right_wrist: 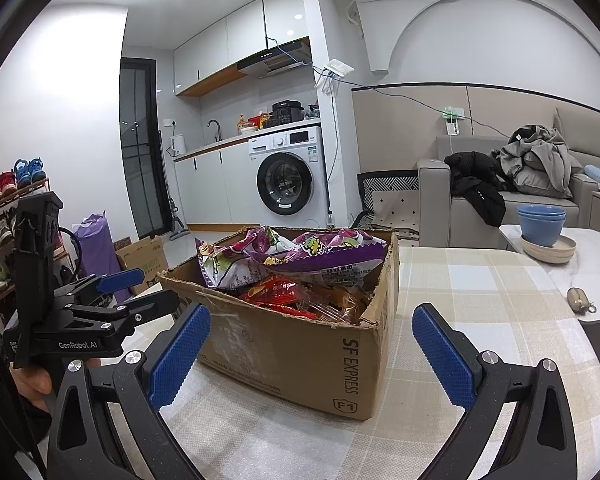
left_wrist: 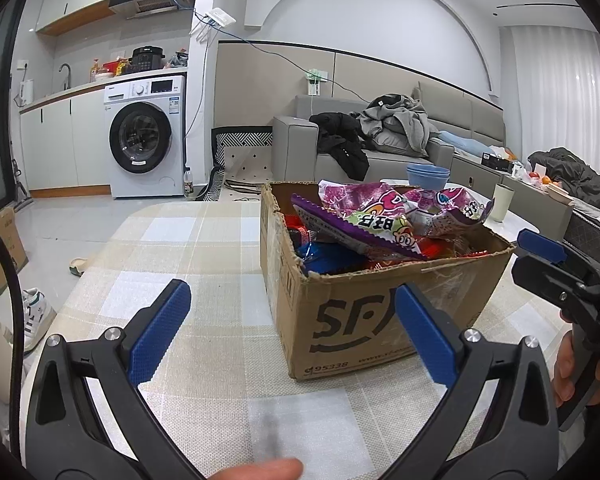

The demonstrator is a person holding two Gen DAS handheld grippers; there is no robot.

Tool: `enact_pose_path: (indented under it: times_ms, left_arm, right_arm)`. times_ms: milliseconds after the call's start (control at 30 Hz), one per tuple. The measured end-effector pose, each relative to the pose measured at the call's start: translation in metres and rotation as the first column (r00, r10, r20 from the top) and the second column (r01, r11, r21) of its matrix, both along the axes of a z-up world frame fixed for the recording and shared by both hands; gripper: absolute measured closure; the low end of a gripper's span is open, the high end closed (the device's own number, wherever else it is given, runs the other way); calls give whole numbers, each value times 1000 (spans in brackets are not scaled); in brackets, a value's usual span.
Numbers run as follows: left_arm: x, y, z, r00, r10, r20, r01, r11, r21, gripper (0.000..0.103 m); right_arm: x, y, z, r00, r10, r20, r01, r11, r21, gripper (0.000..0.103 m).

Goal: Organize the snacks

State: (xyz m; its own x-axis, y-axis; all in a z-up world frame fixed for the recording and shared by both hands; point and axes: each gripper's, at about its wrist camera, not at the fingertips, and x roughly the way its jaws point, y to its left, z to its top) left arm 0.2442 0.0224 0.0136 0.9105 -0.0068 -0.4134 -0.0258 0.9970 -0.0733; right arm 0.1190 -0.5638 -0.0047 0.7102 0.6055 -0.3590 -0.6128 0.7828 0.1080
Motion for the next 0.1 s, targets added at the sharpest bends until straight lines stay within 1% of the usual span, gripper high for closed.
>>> enact_pose_path:
  times_ms: [100]
  left_arm:
    - [-5, 4, 2, 1000, -3, 7, 3, 1000, 3, 1]
  right_arm:
    - [0, 1, -1, 1000, 1, 0, -1, 1000, -2, 0]
